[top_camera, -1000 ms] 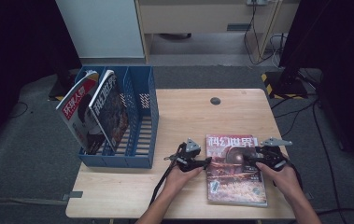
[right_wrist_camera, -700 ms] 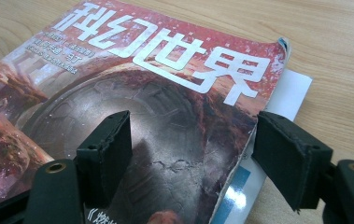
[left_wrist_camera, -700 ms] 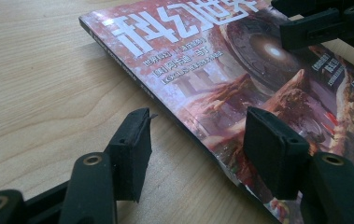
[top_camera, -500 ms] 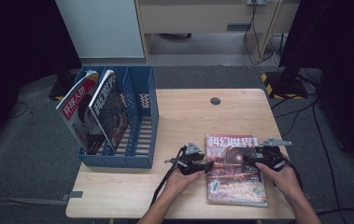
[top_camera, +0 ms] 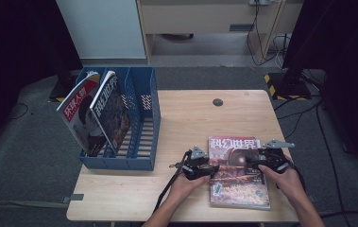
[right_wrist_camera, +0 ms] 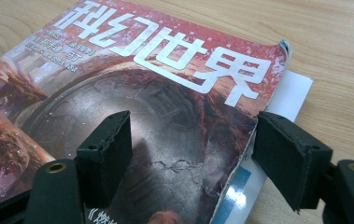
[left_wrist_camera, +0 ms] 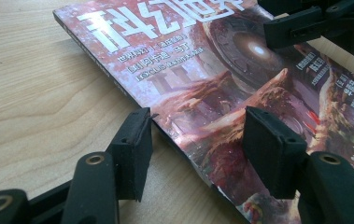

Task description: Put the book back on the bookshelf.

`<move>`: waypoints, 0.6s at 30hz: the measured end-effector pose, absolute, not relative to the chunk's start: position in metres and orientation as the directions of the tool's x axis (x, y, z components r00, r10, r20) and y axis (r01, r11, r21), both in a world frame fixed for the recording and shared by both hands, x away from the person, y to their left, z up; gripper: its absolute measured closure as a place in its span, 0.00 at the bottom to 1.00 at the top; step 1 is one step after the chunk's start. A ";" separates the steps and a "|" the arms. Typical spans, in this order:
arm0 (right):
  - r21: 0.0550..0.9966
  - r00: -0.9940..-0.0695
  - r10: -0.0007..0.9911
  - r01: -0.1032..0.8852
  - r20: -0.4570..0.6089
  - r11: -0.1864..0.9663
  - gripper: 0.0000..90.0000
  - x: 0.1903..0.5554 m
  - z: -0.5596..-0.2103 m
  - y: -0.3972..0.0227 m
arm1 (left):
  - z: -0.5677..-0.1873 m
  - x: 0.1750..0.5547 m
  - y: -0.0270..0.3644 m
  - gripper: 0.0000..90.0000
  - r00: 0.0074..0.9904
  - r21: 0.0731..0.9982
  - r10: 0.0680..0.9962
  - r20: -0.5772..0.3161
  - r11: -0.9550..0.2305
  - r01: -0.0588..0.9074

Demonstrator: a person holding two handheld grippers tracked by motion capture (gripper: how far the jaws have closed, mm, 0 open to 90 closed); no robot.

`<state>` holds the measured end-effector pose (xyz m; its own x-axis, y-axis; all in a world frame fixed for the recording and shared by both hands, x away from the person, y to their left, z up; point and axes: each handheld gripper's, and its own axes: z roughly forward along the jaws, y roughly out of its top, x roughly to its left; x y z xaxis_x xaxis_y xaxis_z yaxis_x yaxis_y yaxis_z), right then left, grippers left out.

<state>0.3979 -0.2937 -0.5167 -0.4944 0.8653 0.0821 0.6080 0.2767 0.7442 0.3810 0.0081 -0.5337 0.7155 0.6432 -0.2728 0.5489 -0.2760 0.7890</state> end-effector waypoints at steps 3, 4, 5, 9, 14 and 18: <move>0.741 -0.501 0.860 0.611 0.092 0.277 0.31 0.399 -0.517 -0.295 | -0.533 0.379 0.008 0.47 0.716 0.788 0.643 -0.272 -0.278 0.549; 0.741 -0.501 0.860 0.612 0.094 0.275 0.31 0.400 -0.517 -0.294 | -0.533 0.378 0.007 0.47 0.714 0.788 0.644 -0.275 -0.274 0.551; 0.740 -0.502 0.859 0.613 0.096 0.276 0.31 0.400 -0.517 -0.294 | -0.533 0.377 0.008 0.47 0.716 0.787 0.643 -0.273 -0.278 0.550; 0.740 -0.501 0.860 0.615 0.100 0.272 0.30 0.403 -0.517 -0.292 | -0.533 0.373 0.007 0.47 0.719 0.785 0.638 -0.275 -0.283 0.551; 0.743 -0.508 0.857 0.606 0.087 0.284 0.30 0.403 -0.517 -0.292 | -0.532 0.370 0.007 0.47 0.718 0.785 0.639 -0.275 -0.282 0.552; 0.744 -0.506 0.858 0.608 0.093 0.278 0.30 0.404 -0.517 -0.292 | -0.533 0.369 0.007 0.47 0.715 0.786 0.642 -0.276 -0.277 0.553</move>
<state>0.4041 -0.2915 -0.5173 -0.5057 0.8577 0.0930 0.6082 0.2780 0.7435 0.3695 0.0069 -0.5325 0.7151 0.6421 -0.2764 0.5528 -0.2774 0.7858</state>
